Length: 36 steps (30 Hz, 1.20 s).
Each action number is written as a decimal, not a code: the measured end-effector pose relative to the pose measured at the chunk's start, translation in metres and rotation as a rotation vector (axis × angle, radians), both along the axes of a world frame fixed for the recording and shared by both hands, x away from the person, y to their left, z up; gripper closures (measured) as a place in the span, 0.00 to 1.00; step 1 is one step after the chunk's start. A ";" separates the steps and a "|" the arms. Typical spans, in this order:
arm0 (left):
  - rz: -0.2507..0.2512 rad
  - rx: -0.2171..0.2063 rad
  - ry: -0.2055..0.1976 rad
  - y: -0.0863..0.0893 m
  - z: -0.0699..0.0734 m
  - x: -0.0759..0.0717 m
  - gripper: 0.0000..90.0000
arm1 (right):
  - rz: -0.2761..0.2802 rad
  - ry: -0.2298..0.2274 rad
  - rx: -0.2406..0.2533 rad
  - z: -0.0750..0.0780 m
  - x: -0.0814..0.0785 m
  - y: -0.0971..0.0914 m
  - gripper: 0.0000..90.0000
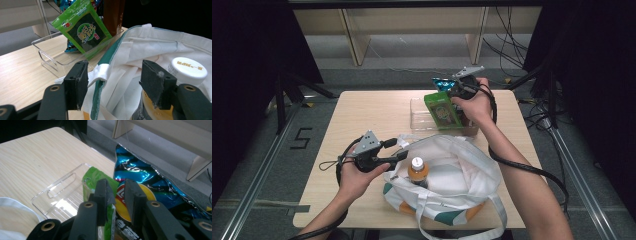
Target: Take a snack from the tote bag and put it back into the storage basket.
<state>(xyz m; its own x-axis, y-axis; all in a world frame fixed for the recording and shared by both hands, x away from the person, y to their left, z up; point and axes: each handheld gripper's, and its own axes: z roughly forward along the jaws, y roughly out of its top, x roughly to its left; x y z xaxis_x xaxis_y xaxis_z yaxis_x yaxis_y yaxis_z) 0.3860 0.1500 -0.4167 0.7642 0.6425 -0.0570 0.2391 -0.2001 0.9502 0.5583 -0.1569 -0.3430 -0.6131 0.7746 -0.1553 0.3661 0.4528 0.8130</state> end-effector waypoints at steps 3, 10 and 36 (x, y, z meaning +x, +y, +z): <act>-0.003 0.008 -0.002 0.000 0.000 0.000 0.43 | 0.006 0.015 -0.009 -0.003 0.003 -0.001 0.82; -0.009 0.001 0.001 -0.002 -0.001 0.000 0.43 | 0.006 0.005 0.001 -0.005 0.004 0.004 0.83; -0.010 0.003 0.000 -0.001 -0.001 0.000 0.43 | -0.007 0.042 -0.056 -0.004 -0.004 -0.002 1.00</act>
